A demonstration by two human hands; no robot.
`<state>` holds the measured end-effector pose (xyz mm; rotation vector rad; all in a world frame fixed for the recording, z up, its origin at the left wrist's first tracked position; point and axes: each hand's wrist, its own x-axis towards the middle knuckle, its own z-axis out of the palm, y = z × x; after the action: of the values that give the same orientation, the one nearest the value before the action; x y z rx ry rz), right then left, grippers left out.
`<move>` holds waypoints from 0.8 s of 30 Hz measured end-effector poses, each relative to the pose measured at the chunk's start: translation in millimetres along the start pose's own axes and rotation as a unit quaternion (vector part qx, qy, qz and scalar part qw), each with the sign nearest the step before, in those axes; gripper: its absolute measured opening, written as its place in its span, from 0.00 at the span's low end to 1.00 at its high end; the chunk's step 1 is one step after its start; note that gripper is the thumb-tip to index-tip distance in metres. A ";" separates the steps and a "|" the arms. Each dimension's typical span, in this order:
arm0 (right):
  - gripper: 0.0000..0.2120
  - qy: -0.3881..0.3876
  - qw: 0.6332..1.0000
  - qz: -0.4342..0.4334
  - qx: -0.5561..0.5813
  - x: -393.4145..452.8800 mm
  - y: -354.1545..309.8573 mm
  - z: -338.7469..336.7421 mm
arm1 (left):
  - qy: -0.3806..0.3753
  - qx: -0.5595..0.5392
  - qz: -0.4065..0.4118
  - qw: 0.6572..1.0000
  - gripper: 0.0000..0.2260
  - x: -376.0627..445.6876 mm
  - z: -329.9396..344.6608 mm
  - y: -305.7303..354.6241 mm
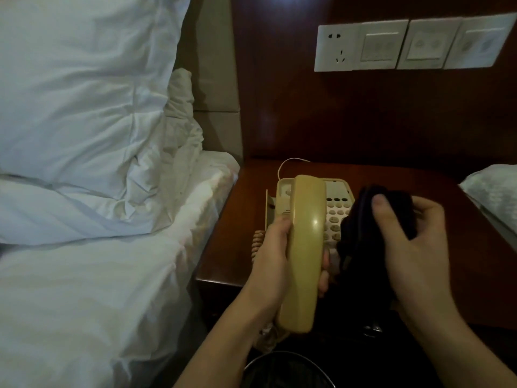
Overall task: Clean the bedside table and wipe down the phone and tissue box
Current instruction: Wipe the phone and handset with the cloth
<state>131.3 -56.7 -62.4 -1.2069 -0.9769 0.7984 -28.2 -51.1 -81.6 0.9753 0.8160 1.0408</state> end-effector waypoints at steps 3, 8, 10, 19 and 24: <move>0.13 -0.063 0.979 0.115 0.155 2.3 -0.5 -7.6 | 0.005 -0.021 -0.013 1.000 0.22 4.8 -1.4 0.6; 0.17 -0.138 0.981 0.011 0.137 -15.6 -9.6 -3.7 | 0.070 -0.075 -0.004 0.995 0.22 9.7 -1.9 6.4; 0.19 -0.173 0.975 -0.006 0.138 -18.3 -6.5 -0.3 | 0.092 -0.087 -0.017 0.992 0.23 9.0 -2.9 6.5; 0.17 -0.203 0.979 -0.003 -0.035 -28.8 21.3 28.8 | 0.145 -0.090 -0.008 0.985 0.23 3.7 -1.6 -2.6; 0.15 -0.151 0.985 -0.021 -0.082 -35.6 14.2 26.3 | 0.093 0.006 0.063 0.994 0.14 0.6 9.4 -9.9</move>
<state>93.3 -76.2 -80.9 -1.2222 -1.3351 0.8970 -16.4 -54.9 -87.5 0.9602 0.9239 1.2508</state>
